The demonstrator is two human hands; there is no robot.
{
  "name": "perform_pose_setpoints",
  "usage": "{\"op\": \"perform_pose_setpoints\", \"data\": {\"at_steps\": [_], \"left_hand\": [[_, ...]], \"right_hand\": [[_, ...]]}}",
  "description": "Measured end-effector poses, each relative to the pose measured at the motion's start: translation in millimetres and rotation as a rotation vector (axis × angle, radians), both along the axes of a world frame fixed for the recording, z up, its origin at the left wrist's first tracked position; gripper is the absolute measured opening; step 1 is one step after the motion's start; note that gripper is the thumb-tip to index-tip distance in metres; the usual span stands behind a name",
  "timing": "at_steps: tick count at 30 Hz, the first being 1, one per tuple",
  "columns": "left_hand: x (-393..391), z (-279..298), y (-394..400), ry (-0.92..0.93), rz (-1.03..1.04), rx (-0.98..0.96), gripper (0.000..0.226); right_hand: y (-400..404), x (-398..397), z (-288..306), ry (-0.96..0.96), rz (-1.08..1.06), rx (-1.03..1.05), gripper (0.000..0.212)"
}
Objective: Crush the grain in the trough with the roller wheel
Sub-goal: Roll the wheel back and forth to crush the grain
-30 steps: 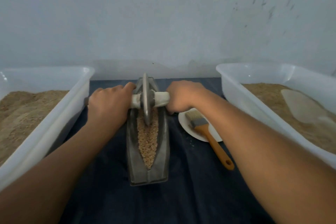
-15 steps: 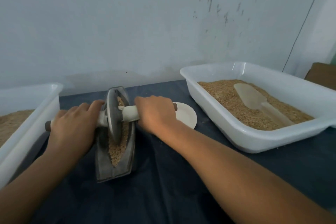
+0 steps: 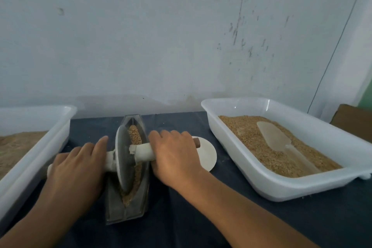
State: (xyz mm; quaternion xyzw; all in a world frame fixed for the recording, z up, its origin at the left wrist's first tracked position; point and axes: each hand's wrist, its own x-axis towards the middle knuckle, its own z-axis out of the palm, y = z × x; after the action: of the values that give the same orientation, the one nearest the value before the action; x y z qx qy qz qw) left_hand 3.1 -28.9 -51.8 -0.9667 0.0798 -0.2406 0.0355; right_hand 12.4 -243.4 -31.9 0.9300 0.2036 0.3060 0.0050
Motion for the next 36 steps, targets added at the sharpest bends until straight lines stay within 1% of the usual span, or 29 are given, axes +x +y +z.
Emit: {"op": "perform_pose_setpoints", "data": {"at_steps": [5, 9, 13, 16, 21, 25, 28, 32, 34, 36], "left_hand": [[17.3, 0.5, 1.5, 0.018, -0.01, 0.019, 0.082], [33.9, 9.2, -1.1, 0.011, -0.029, 0.041, 0.066], [58.2, 15.1, -2.6, -0.02, -0.06, 0.091, 0.055], [73.6, 14.4, 1.4, -0.006, -0.05, 0.039, 0.053], [90.4, 9.8, 2.4, -0.055, -0.052, 0.007, 0.051], [93.9, 6.9, 1.3, -0.081, -0.032, 0.024, 0.049], [91.9, 5.4, 0.1, -0.107, -0.013, 0.062, 0.048], [82.7, 5.4, -3.0, -0.122, -0.019, 0.085, 0.05], [74.8, 4.6, -4.2, -0.112, -0.021, 0.073, 0.056], [64.9, 3.6, -4.2, -0.098, -0.012, 0.067, 0.065]], "right_hand": [[-2.0, 20.2, 1.6, 0.113, -0.007, 0.029, 0.028], [-4.2, 42.4, 3.2, 0.263, -0.079, 0.009, 0.022], [-4.0, 70.2, 11.1, 0.437, -0.111, -0.069, 0.018], [-1.1, 89.1, 17.5, 0.523, -0.119, -0.108, 0.021], [2.3, 113.1, 27.0, 0.639, -0.113, -0.142, 0.019], [3.5, 119.3, 26.3, 0.628, -0.101, -0.16, 0.025], [2.5, 116.5, 23.8, 0.58, -0.11, -0.143, 0.024], [0.3, 99.8, 9.7, 0.456, -0.129, -0.081, 0.017], [-0.4, 88.5, 1.9, 0.375, -0.138, -0.029, 0.016], [0.2, 77.3, -3.5, 0.302, -0.143, -0.002, 0.02]]}}
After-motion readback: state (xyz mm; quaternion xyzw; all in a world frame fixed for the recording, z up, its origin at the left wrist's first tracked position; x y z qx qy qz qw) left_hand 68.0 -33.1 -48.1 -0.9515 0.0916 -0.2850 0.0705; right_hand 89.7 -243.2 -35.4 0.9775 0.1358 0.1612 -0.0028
